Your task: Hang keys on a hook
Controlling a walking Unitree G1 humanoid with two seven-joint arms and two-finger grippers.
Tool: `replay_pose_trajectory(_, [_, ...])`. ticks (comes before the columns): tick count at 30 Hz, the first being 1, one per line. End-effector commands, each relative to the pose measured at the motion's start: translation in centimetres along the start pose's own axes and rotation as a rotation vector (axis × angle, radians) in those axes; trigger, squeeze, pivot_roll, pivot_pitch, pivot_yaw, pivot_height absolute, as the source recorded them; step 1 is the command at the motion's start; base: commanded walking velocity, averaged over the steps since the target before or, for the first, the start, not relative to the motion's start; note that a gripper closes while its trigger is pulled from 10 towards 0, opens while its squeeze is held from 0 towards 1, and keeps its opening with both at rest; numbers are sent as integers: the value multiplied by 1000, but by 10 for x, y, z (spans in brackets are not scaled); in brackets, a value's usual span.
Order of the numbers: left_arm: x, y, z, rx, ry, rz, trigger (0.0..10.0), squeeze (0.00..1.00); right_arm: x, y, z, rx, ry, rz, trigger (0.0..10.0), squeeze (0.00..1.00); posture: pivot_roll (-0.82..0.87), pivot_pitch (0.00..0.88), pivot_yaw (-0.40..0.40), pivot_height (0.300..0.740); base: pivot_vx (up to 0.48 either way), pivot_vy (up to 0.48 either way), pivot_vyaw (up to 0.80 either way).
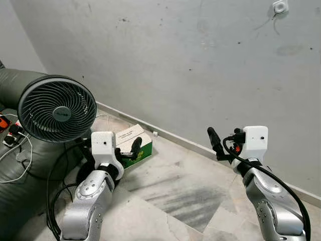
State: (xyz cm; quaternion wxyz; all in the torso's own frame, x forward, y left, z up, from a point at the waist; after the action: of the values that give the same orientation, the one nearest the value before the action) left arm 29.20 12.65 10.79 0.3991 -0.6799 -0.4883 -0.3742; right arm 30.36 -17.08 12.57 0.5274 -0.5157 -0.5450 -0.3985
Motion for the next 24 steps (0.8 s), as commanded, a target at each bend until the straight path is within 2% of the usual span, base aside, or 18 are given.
replay_pose_trajectory(1, [-1, 1, 3, 14, 1, 12, 10000, 0, -2, 1, -2, -5, 1, 11, 10000, 0, -43, 96, 27, 740, 0, 0, 0])
replay_pose_trajectory(6, [-1, 2, 3, 12, 2, 11, 10000, 0, -2, 1, -2, -7, 2, 10, 10000, 0, -45, 94, 30, 740, 0, 0, 0])
replay_pose_trajectory(19, [0, 2, 1, 10, 7, 9, 10000, 0, -1, 2, -1, -3, -1, 7, 10000, 0, -43, 92, 32, 740, 0, 480, 0])
replay_pose_trajectory(24, [1, 3, 2, 10, 11, 9, 10000, 0, 0, 3, -2, -2, -5, 2, 10000, 0, -42, 92, 34, 740, 0, 0, 0])
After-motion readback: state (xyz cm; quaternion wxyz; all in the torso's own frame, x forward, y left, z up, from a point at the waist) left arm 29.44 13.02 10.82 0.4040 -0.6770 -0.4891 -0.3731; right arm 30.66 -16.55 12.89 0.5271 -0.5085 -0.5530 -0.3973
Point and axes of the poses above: a point about 5 cm out from each wrist's last joint towards the gripper, its own y axis pointing out of the wrist towards the gripper, its own x axis along the axis of the wrist's last joint, z = x × y, the point moved 3 cm from there along y, pointing out of the wrist towards the gripper, and after that the axes turned 11 degrees about -y, right-handed, at the moved point
